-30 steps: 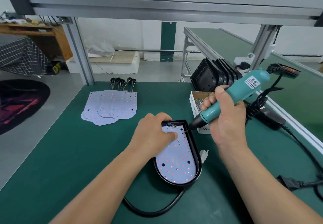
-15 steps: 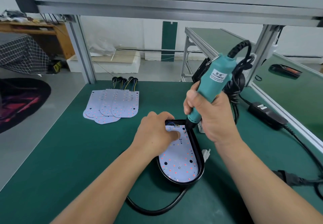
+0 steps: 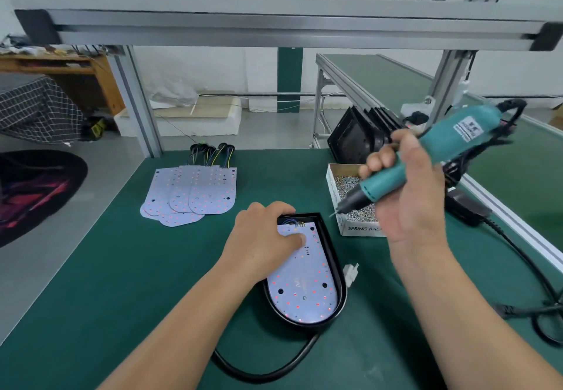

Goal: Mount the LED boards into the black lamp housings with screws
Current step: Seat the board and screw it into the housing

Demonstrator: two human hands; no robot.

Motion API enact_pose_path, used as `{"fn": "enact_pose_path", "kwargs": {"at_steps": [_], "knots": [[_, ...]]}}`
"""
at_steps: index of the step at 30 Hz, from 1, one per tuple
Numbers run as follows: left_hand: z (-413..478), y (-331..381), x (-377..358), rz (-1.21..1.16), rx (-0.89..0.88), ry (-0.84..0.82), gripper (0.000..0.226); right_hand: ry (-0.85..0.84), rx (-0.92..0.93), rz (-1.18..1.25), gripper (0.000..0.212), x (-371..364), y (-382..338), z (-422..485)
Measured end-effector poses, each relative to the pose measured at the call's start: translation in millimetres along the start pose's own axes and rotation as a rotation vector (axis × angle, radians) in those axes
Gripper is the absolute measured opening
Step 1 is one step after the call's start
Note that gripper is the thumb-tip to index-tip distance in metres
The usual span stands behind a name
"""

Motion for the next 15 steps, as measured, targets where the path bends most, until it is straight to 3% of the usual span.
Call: {"fn": "enact_pose_path", "kwargs": {"at_steps": [3, 6, 10, 15], "knots": [[0.4, 3.0, 9.2, -0.009, -0.016, 0.012, 0.049, 0.304, -0.085, 0.071, 0.014, 50.6, 6.6, -1.2], [4.3, 26.7, 22.0, 0.019, -0.117, 0.109, 0.034, 0.477, -0.080, 0.142, 0.018, 81.1, 7.3, -1.2], [16.1, 86.6, 7.5, 0.102, -0.289, 0.101, 0.016, 0.533, -0.054, 0.162, 0.019, 97.4, 3.9, 1.1], [32.4, 150.8, -55.2, 0.518, -0.515, 0.008, 0.017, 0.527, -0.036, 0.159, 0.016, 102.1, -0.1, 3.1]]}}
Point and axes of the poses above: each hand's wrist, its own z-axis towards the middle knuckle, its own x-axis out of the back of the hand, y = z × x, the point moved 9 cm from there along z, towards the middle knuckle, and after that the axes turned 15 degrees about x, right-handed, at the moved point
